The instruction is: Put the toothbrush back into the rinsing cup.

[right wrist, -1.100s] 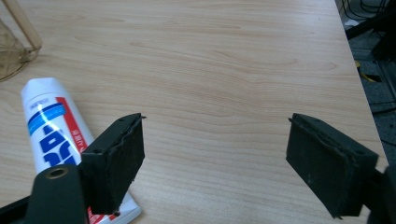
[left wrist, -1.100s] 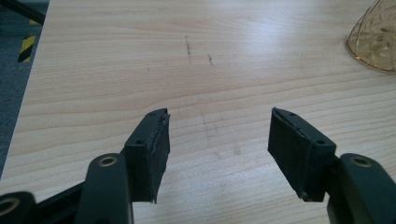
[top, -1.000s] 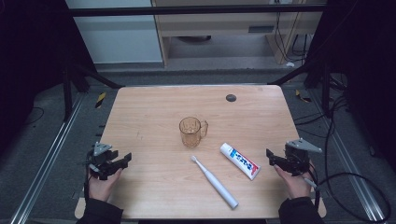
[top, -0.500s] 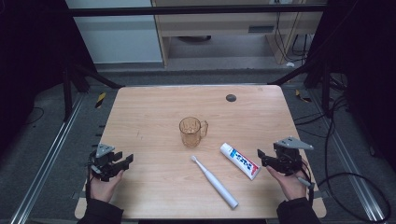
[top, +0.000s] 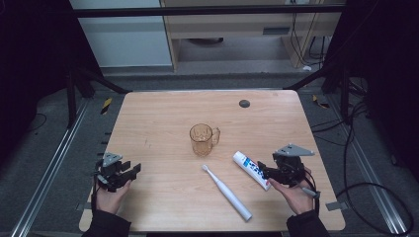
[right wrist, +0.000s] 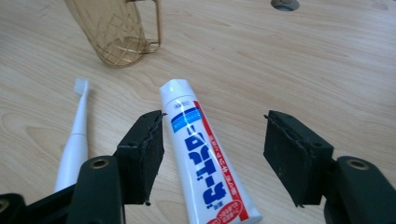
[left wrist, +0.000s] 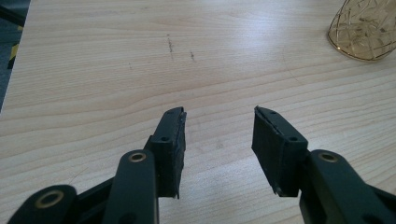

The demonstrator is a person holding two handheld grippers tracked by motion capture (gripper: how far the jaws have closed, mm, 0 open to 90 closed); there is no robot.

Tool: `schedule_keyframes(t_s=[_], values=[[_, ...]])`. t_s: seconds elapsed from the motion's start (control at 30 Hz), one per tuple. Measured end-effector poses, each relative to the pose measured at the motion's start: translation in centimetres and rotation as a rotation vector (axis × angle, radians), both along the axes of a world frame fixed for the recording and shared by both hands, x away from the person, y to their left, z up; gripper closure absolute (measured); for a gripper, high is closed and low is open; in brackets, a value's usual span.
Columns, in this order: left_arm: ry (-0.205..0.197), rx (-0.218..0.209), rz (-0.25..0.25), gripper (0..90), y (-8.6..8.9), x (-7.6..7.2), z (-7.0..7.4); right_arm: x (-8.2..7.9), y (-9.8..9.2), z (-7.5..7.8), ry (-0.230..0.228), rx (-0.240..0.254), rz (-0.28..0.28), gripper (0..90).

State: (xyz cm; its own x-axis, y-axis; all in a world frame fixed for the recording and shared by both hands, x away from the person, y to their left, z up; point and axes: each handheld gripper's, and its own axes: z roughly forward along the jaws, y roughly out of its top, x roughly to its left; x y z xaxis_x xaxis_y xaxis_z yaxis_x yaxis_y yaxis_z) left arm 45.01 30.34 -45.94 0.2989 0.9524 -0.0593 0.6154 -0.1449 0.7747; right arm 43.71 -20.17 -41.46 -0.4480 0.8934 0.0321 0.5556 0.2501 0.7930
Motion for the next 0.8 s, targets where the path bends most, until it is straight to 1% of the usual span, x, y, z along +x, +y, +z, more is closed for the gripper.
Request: schedule_keyframes(t_s=[0.1, 0.23, 0.27, 0.3, 0.33, 0.37, 0.43, 0.53, 0.67, 0.77, 0.8], values=[[-0.001, 0.011, -0.003, 53.5, -0.1, 0.0, 0.0, -0.1, 0.8, 0.1, 0.009, -0.004, 0.024, 39.5], [-0.002, 0.012, -0.004, 53.4, -0.2, 0.0, -0.1, -0.1, 1.3, 0.1, 0.015, -0.008, 0.038, 40.3], [0.0, 0.013, -0.006, 53.3, -0.2, 0.0, -0.1, -0.1, 1.6, 0.1, 0.02, -0.012, 0.041, 40.8], [0.001, 0.013, -0.008, 52.7, -0.2, 0.1, -0.1, -0.1, 1.9, 0.1, 0.037, -0.017, 0.046, 42.3], [0.001, 0.013, -0.009, 52.7, -0.2, 0.1, -0.2, -0.1, 1.9, 0.1, 0.037, -0.017, 0.046, 42.3], [0.001, 0.012, -0.01, 52.2, -0.2, 0.1, -0.2, -0.1, 2.3, 0.0, 0.048, -0.023, 0.055, 43.2], [0.0, 0.012, -0.01, 51.9, -0.2, 0.1, -0.2, -0.1, 2.7, 0.0, 0.055, -0.027, 0.058, 43.4], [0.001, 0.018, -0.013, 51.8, -0.2, 0.1, -0.2, -0.1, 3.1, 0.0, 0.058, -0.031, 0.066, 43.4], [0.0, 0.021, -0.014, 51.5, -0.3, 0.2, -0.3, 0.0, 3.8, 0.0, 0.082, -0.036, 0.08, 44.9], [0.003, 0.026, -0.015, 51.4, -0.3, 0.3, -0.4, 0.0, 4.7, -0.2, 0.11, -0.04, 0.097, 45.4], [0.004, 0.027, -0.016, 51.4, -0.3, 0.3, -0.5, 0.0, 4.7, -0.2, 0.11, -0.04, 0.097, 45.4]])
